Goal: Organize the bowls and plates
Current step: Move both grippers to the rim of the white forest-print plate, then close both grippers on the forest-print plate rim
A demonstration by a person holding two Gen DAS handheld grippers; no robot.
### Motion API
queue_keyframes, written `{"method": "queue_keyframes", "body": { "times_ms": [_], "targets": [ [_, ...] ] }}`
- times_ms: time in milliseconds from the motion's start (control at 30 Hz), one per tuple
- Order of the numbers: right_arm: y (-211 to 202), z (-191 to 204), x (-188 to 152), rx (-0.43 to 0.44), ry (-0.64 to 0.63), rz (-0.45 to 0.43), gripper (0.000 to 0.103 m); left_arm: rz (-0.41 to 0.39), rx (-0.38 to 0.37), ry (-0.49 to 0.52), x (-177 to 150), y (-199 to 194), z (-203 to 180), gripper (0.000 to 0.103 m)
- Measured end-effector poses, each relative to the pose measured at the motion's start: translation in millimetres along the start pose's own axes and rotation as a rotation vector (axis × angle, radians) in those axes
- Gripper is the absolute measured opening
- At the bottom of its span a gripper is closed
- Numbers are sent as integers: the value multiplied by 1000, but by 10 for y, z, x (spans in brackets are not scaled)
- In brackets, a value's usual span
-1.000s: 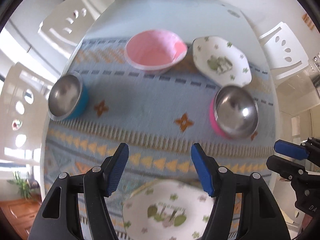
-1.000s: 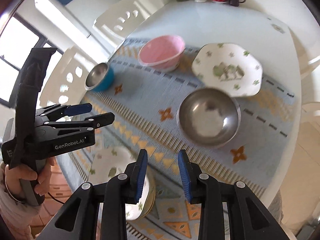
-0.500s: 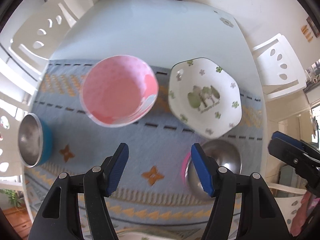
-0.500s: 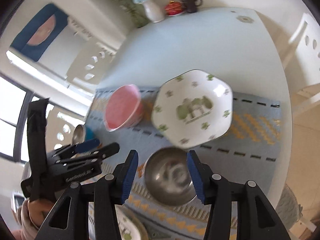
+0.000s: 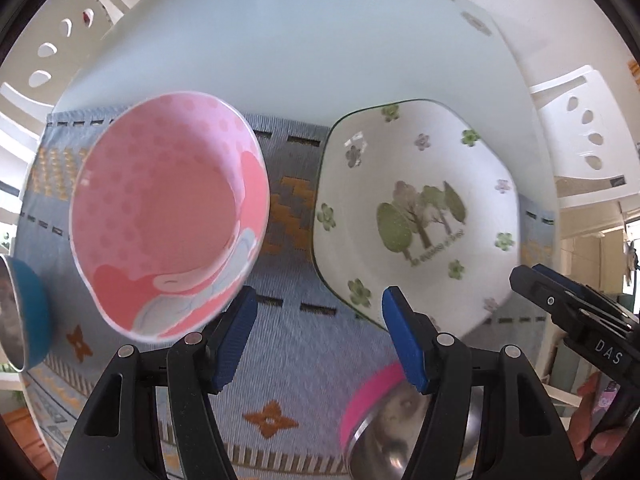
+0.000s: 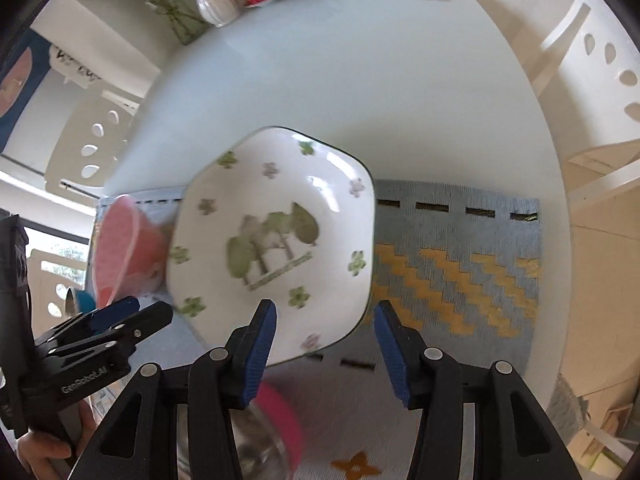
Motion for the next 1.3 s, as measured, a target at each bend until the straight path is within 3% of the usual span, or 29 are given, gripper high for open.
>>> {"method": "queue_keyframes", "body": {
  "times_ms": [200, 400, 500, 667, 833, 967, 1067, 1200, 1267, 1300],
  "targets": [
    [250, -186, 13, -37, 26, 24, 49, -35, 68, 92, 69, 75, -195, 65],
    [282, -197, 33, 28, -7, -11, 51, -45, 91, 138, 43, 153, -347, 65],
    [319, -171, 57, 47, -28, -26, 52, -31, 68, 110, 18, 162, -357, 65],
    [389, -27, 91, 72, -64, -40, 72, -37, 73, 88, -12, 180, -313, 65],
    [502, 76, 104, 19, -135, -25, 73, -38, 107, 63, -30, 208, -210, 65],
    [571, 114, 116, 5, -161, -19, 73, -20, 138, -28, -32, 238, 39, 71],
    [586, 97, 124, -1, -176, -26, 73, -33, 107, -61, 3, 235, 138, 73],
    [636, 161, 154, -26, -208, -40, 73, -40, 72, -26, -12, 214, 76, 72],
    [649, 171, 149, -48, -234, -38, 70, -28, -3, -10, -68, 219, -41, 63],
    [641, 154, 142, -62, -244, -35, 67, -1, -52, -22, -100, 255, -94, 53]
  ]
}}
Point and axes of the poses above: each gripper's, at about its wrist camera, not at the fingertips, and y roughly the way its jaws point, z to its left, x to its top, the point moved 7 cm from there along y, roughly the way its jaws point, and after that the axes turned 3 degrees about x, right-handed, at the moved point
